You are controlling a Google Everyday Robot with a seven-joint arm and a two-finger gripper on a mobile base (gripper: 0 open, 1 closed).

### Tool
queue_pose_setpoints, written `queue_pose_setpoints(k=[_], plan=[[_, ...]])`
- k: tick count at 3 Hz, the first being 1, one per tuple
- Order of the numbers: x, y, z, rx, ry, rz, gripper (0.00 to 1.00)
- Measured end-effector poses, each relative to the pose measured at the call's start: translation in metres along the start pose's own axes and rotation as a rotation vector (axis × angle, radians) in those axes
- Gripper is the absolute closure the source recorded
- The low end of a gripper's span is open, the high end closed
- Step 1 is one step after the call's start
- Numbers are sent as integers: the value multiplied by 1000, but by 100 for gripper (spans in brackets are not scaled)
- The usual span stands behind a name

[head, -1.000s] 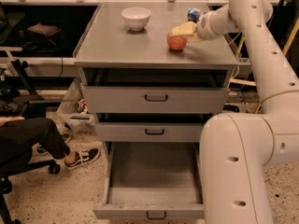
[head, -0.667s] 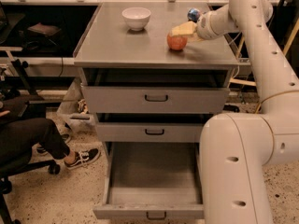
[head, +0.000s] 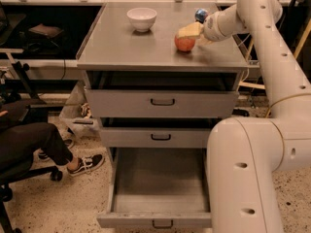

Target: Pick apple from bottom drawer and place on counter

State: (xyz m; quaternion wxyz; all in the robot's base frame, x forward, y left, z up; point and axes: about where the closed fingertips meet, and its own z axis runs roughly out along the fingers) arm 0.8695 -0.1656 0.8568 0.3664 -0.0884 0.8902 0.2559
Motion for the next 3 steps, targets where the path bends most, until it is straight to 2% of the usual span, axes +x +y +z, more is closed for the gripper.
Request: queue_pose_setpoints(k=[1,2,3], plan=[[0,0,0,0,0,0,0],[0,0,0,0,0,0,0],[-17,1,-21,24,-44,-18,0]])
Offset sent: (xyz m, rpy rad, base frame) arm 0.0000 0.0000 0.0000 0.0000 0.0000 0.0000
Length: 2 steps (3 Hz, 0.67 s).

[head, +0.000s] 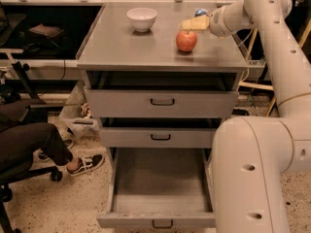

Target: Pick apple from bottom drawer and place on counter

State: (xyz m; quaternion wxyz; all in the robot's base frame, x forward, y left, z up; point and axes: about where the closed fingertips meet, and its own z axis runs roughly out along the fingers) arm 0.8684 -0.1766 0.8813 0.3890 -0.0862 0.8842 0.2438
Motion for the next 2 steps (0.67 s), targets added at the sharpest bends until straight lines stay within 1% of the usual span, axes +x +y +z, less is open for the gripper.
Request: queue_pose_setpoints(k=[1,2], plan=[[-43,-13,-69,114,-118,-25,0],[-80,-26,-167,251,-268,-32,0]])
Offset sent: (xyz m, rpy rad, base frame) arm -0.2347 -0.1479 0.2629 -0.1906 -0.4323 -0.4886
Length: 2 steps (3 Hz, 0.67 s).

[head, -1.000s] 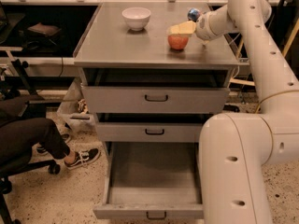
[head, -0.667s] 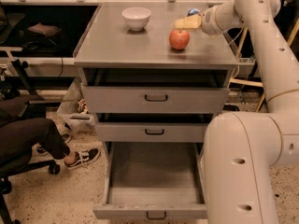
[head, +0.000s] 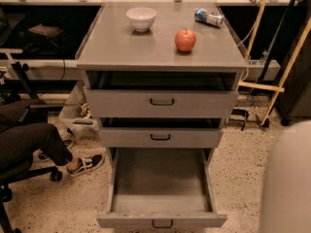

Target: Pick apple from bottom drawer and place on counter

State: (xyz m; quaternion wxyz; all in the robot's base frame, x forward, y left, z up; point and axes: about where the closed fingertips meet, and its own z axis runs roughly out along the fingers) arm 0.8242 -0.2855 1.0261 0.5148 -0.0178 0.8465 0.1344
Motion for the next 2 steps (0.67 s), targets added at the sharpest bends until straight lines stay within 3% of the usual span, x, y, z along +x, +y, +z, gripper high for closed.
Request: queue_pose_setpoints(k=[1,2], plan=[[-31,-40,-108,112,-121,18,0],[-44,-47,-226,186,-234,29,0]])
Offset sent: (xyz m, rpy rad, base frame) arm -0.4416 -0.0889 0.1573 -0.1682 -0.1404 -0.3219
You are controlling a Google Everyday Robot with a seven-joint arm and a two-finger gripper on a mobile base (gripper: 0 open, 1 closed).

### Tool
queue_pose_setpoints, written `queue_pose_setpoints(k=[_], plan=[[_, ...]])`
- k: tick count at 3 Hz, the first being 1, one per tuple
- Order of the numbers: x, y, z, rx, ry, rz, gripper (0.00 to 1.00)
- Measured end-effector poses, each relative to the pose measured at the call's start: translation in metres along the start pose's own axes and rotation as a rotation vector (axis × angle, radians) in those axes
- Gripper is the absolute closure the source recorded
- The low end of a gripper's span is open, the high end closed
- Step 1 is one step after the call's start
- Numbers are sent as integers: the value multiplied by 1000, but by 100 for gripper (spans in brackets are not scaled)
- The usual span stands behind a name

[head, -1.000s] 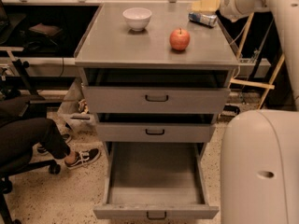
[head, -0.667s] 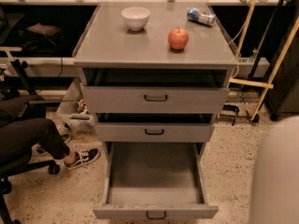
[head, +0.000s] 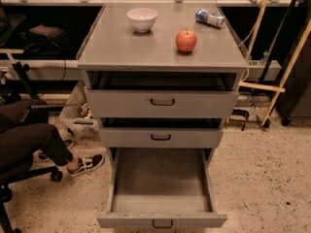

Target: Pick apple from bottom drawer and place on counter

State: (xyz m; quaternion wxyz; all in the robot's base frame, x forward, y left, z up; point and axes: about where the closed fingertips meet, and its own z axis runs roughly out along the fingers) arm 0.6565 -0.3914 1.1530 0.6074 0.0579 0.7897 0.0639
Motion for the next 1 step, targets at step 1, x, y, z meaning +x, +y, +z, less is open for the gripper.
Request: queue_pose_setpoints(k=[1], plan=[[-4,-10,-55,47,-9,-16,0]])
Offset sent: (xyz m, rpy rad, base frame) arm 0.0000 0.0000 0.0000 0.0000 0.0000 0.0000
